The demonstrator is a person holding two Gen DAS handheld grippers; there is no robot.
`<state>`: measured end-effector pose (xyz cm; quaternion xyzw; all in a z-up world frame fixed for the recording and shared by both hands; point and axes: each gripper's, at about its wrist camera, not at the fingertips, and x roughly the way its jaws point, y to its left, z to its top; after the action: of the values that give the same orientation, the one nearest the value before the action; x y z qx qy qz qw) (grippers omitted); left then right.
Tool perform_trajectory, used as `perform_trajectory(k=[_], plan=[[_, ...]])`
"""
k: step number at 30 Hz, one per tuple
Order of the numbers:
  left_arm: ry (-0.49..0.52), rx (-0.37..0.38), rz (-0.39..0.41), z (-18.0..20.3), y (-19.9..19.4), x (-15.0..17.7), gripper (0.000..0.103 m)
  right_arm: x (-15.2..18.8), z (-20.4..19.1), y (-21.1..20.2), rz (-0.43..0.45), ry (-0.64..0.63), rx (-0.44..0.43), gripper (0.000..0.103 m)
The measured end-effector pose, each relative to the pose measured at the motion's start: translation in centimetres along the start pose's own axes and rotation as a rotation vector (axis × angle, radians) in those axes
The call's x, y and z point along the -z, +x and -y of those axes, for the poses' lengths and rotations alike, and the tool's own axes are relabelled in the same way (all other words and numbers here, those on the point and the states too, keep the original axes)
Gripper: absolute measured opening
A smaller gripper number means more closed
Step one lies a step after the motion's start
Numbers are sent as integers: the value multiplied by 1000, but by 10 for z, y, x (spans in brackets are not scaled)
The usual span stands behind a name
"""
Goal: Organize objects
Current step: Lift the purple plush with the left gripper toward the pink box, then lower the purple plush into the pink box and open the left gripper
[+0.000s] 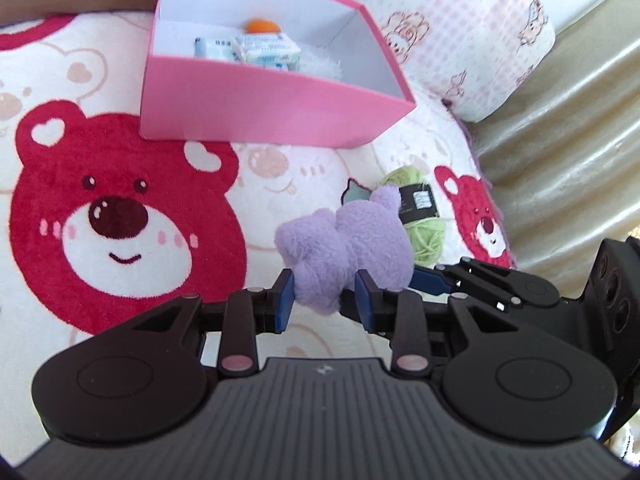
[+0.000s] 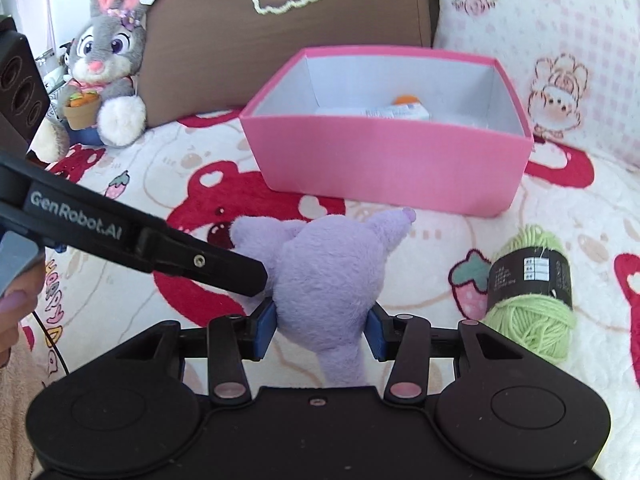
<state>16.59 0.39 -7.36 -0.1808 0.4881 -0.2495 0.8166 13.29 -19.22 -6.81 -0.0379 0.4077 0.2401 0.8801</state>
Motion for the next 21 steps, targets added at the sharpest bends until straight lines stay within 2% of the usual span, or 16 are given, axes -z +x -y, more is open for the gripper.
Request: perform_trajectory(k=[3, 10, 14, 21], plan=[[17, -7, 44, 6, -12, 0, 31, -4, -8, -9, 37, -5, 15, 51], [6, 17, 81, 11, -35, -10, 31, -19, -15, -27, 87, -38, 14, 51], [33, -12, 98, 18, -46, -27, 31, -36, -21, -36, 125, -64, 18, 51], [12, -60, 129, 18, -67, -60, 31, -75, -27, -38, 160, -85, -6, 51]])
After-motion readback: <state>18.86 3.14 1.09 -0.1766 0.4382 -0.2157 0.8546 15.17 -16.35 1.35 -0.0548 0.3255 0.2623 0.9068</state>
